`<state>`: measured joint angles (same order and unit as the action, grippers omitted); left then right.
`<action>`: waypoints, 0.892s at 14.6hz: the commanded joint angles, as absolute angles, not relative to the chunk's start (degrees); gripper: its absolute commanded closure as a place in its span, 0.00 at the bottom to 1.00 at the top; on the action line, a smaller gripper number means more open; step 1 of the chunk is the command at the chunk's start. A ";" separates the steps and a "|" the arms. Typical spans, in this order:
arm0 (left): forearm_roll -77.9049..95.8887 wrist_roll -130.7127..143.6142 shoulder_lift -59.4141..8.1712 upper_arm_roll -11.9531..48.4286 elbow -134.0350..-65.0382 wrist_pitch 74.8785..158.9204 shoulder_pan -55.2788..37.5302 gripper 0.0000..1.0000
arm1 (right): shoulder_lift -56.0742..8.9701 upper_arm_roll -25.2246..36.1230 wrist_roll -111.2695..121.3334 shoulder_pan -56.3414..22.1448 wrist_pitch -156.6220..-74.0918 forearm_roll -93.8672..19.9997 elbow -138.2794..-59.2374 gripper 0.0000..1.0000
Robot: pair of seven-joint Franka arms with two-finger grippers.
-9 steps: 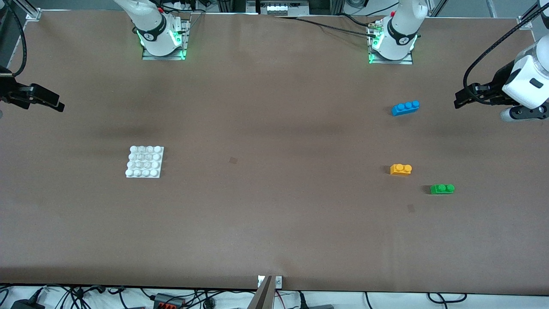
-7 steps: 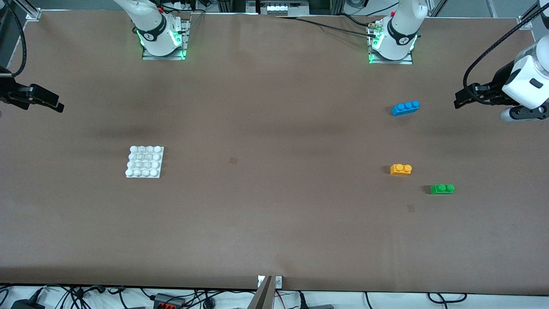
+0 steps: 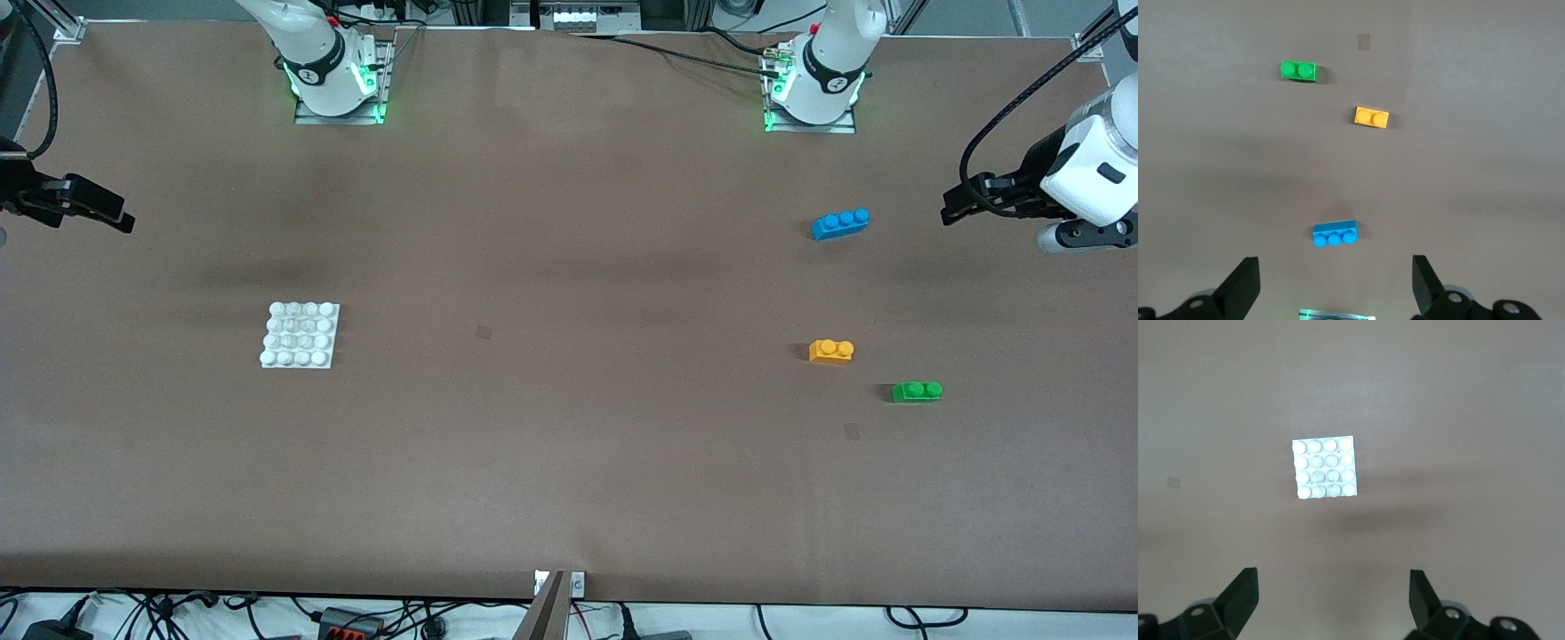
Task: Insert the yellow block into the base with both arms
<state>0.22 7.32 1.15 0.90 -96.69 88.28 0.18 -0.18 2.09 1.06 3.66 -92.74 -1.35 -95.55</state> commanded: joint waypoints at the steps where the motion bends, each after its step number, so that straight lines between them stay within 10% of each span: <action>1: -0.09 6.24 0.62 1.05 -95.36 87.19 0.62 0.00 | -1.74 1.84 0.18 4.48 -89.14 -0.70 -96.06 0.00; 5: -0.09 6.24 0.62 1.05 -95.27 87.28 0.70 0.00 | -4.73 1.93 -0.09 4.92 -90.51 -0.44 -97.64 0.00; 13: -0.09 6.24 0.01 0.97 -95.01 87.28 0.70 0.00 | -16.33 1.50 -0.18 3.34 -128.28 -1.14 -114.51 0.00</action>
